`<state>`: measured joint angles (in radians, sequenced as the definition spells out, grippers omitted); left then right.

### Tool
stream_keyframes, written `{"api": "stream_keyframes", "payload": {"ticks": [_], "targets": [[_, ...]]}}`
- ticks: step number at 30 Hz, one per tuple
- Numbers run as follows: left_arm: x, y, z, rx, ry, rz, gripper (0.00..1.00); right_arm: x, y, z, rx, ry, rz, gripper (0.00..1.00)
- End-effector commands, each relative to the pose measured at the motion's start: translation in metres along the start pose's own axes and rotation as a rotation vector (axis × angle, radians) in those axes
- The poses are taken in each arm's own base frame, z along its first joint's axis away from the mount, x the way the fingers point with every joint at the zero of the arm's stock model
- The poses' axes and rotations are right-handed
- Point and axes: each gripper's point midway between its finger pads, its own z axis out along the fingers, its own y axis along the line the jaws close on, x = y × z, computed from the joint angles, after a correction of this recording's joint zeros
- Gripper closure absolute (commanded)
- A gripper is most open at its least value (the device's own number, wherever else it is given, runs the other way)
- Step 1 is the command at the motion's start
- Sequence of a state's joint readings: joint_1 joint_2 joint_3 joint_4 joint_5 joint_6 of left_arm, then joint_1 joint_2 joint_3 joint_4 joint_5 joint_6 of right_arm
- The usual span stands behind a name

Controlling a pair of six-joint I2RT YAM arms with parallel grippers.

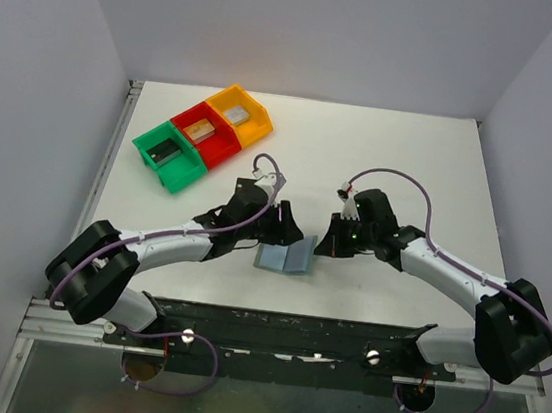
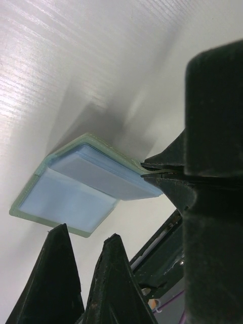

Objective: Take the credit cards out of the card holder
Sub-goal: Remove the credit card from the card holder.

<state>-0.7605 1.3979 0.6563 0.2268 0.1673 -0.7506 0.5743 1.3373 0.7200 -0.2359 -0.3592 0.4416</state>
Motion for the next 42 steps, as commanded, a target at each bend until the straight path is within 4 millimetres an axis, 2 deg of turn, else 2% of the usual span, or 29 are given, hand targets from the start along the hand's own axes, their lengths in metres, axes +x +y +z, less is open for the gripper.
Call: {"api": "stream_keyframes", "payload": {"ticks": [1, 7, 13, 20, 31, 42], "targets": [[-0.005, -0.010, 0.006, 0.034, 0.022, 0.037, 0.36, -0.011, 0.008, -0.003, -0.036, -0.046, -0.025, 1.00], [0.002, -0.003, 0.012, 0.001, 0.062, 0.036, 0.32, -0.012, 0.015, -0.004, -0.077, -0.061, -0.038, 1.00], [0.007, 0.010, 0.012, -0.058, 0.080, 0.039, 0.36, -0.015, 0.016, -0.003, -0.085, -0.074, -0.027, 1.00], [0.010, 0.008, 0.015, -0.058, 0.097, 0.063, 0.36, -0.018, 0.025, -0.002, -0.129, -0.070, -0.029, 1.00], [0.015, 0.007, 0.022, -0.075, 0.130, 0.100, 0.37, -0.018, 0.025, -0.001, -0.131, -0.066, -0.027, 1.00], [0.015, 0.013, 0.013, -0.103, 0.103, 0.096, 0.37, -0.015, 0.021, 0.002, -0.115, -0.052, -0.028, 1.00]]}}
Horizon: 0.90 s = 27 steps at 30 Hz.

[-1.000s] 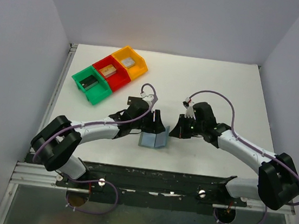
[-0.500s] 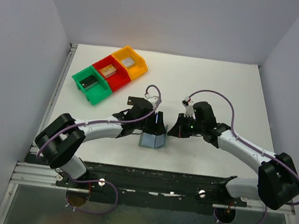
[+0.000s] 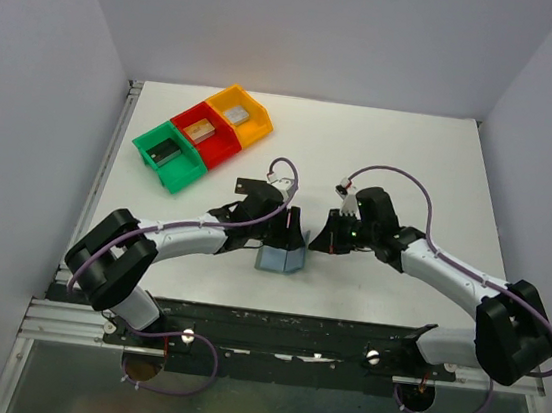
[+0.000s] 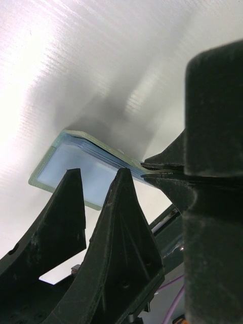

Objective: Take the credit cards out of the card holder
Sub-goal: Remove the credit card from the card holder.

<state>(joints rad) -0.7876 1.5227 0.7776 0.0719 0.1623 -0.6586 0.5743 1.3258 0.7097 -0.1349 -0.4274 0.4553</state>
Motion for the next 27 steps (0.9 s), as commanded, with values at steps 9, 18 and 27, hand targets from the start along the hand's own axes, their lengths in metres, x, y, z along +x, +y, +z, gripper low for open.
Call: {"api": "stream_keyframes", "payload": {"ticks": [9, 18, 27], "targets": [[-0.001, 0.005, -0.002, -0.033, -0.011, 0.024, 0.38, -0.003, 0.004, 0.001, -0.021, 0.000, -0.007, 1.00], [0.003, 0.005, 0.001, -0.024, 0.005, 0.024, 0.37, -0.007, 0.011, -0.002, -0.044, -0.006, -0.012, 1.00], [0.005, 0.007, 0.002, -0.030, 0.011, 0.022, 0.38, -0.011, 0.016, -0.005, -0.058, -0.016, -0.013, 1.00]]}}
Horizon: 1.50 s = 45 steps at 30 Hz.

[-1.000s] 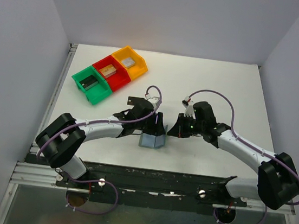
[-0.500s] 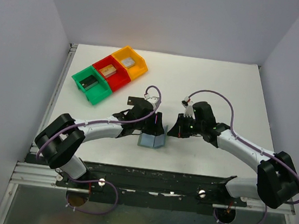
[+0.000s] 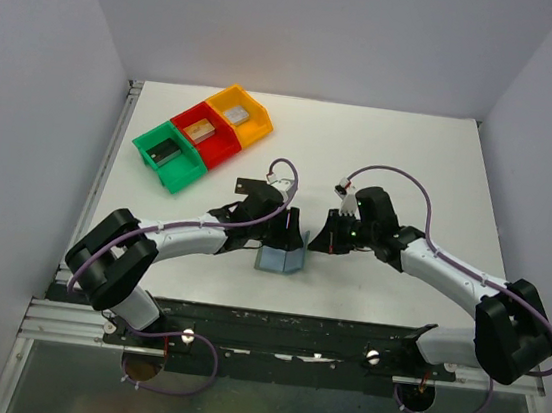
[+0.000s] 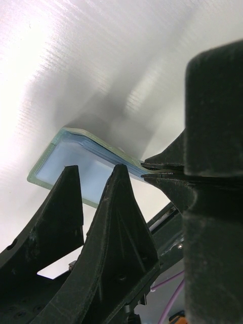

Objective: Take the credit cards out of the card holder
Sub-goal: Remove the credit card from the card holder.

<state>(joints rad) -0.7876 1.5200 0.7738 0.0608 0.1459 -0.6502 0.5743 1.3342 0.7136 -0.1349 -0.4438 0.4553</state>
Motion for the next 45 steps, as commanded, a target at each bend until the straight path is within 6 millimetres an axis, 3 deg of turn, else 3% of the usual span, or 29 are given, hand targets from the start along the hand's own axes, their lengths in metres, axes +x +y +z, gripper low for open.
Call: {"api": "stream_keyframes", "payload": {"ticks": [1, 14, 28, 41, 45], "targets": [[0.003, 0.003, 0.003, -0.012, 0.011, 0.015, 0.38, -0.013, 0.014, -0.006, -0.045, -0.027, -0.014, 1.00], [0.006, 0.009, 0.000, -0.036, 0.000, 0.011, 0.43, -0.013, 0.013, -0.006, -0.038, -0.027, -0.014, 1.00], [-0.002, 0.023, -0.019, -0.117, -0.068, -0.003, 0.37, -0.011, 0.009, -0.004, -0.026, -0.022, -0.009, 1.00], [-0.002, 0.030, -0.022, -0.144, -0.086, 0.002, 0.45, -0.007, 0.006, -0.003, -0.013, -0.017, -0.003, 1.00], [-0.001, 0.029, -0.022, -0.141, -0.083, 0.006, 0.55, -0.007, 0.005, -0.002, -0.010, -0.015, -0.004, 1.00]]}}
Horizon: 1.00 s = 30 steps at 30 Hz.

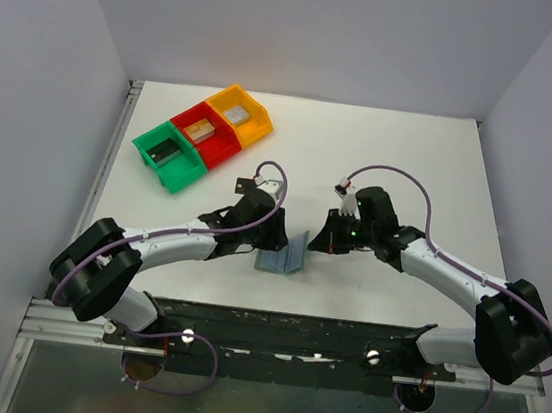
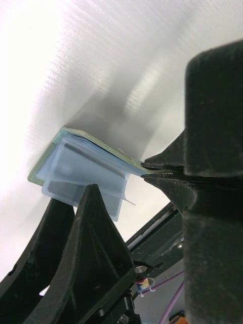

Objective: Take the credit cards out of the card holder
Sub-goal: Remove the credit card from the card holder.

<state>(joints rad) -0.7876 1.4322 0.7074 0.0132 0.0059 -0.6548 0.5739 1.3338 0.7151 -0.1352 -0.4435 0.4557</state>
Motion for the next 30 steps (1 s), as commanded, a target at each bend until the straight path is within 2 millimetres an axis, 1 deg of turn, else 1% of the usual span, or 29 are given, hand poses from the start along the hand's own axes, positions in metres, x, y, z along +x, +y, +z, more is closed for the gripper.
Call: {"api": "stream_keyframes", "payload": {"ticks": [1, 4, 11, 16, 19, 20, 26, 27, 30], "targets": [[-0.004, 0.001, -0.005, -0.009, -0.027, 0.013, 0.56, -0.006, 0.003, -0.001, -0.006, -0.012, -0.001, 1.00], [-0.007, -0.003, -0.008, 0.003, -0.035, 0.018, 0.56, -0.004, 0.001, 0.000, 0.002, -0.009, 0.004, 1.00], [-0.019, -0.017, -0.015, 0.044, -0.059, 0.031, 0.48, -0.003, -0.003, 0.002, 0.013, -0.008, 0.008, 1.00], [-0.024, -0.027, -0.017, 0.068, -0.071, 0.053, 0.45, 0.000, -0.005, 0.003, 0.020, -0.005, 0.009, 1.00], [-0.025, -0.035, -0.018, 0.082, -0.074, 0.076, 0.45, -0.001, -0.006, 0.002, 0.020, -0.010, 0.008, 1.00], [-0.023, -0.041, -0.019, 0.109, -0.062, 0.085, 0.45, 0.000, -0.005, 0.003, 0.018, -0.007, 0.010, 1.00], [-0.021, -0.061, -0.018, 0.155, -0.051, 0.152, 0.46, 0.001, -0.007, 0.003, 0.025, -0.008, 0.010, 1.00], [-0.015, -0.060, -0.017, 0.149, -0.027, 0.161, 0.46, 0.001, -0.007, 0.003, 0.025, -0.008, 0.009, 1.00], [-0.014, -0.067, -0.015, 0.163, -0.012, 0.182, 0.47, 0.001, -0.008, 0.003, 0.027, -0.007, 0.008, 1.00]]}}
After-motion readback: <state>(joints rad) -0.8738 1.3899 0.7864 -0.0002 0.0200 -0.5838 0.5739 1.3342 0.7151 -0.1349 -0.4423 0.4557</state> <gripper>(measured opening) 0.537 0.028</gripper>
